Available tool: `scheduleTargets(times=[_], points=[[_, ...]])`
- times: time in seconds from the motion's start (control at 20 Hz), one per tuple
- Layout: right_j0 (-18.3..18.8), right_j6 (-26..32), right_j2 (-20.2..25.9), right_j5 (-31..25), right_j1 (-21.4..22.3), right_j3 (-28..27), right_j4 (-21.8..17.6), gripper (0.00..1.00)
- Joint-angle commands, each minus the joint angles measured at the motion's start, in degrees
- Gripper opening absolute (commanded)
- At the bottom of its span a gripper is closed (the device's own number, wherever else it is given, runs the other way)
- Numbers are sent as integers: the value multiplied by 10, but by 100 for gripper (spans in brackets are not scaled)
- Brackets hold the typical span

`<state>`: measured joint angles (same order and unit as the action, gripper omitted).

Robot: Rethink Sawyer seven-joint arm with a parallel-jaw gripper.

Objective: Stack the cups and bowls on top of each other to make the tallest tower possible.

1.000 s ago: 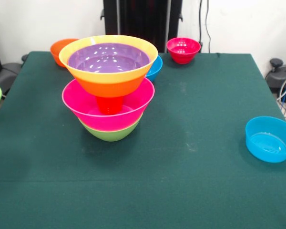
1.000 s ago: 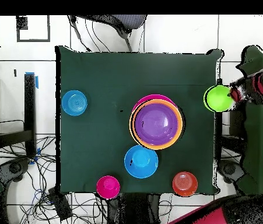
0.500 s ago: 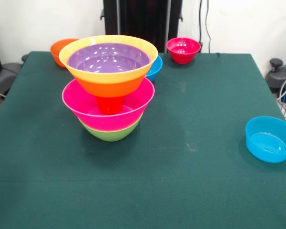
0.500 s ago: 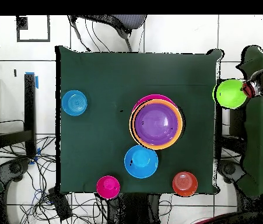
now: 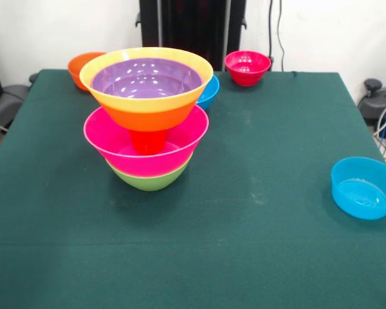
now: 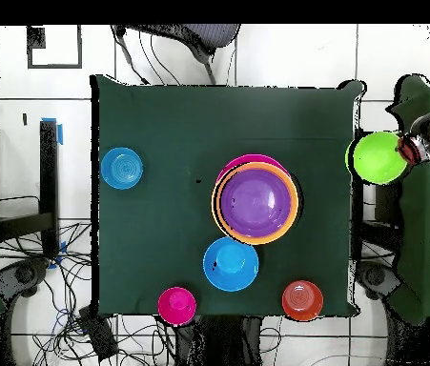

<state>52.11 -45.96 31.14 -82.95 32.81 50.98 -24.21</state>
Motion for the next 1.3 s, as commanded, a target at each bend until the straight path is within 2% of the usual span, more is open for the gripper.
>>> scheduleTargets(times=[0.05, 0.4, 0.75, 1.0, 1.3], points=[[-42, -52, -32, -18, 60, 138, 17, 0], [-48, -85, -52, -24, 121, 198, 49, 0], [-58, -91, -71, -54, 177, 219, 76, 0], [-60, -87, -79, -59, 191, 223, 85, 0], [-71, -107, -94, -17, 201, 263, 102, 0]])
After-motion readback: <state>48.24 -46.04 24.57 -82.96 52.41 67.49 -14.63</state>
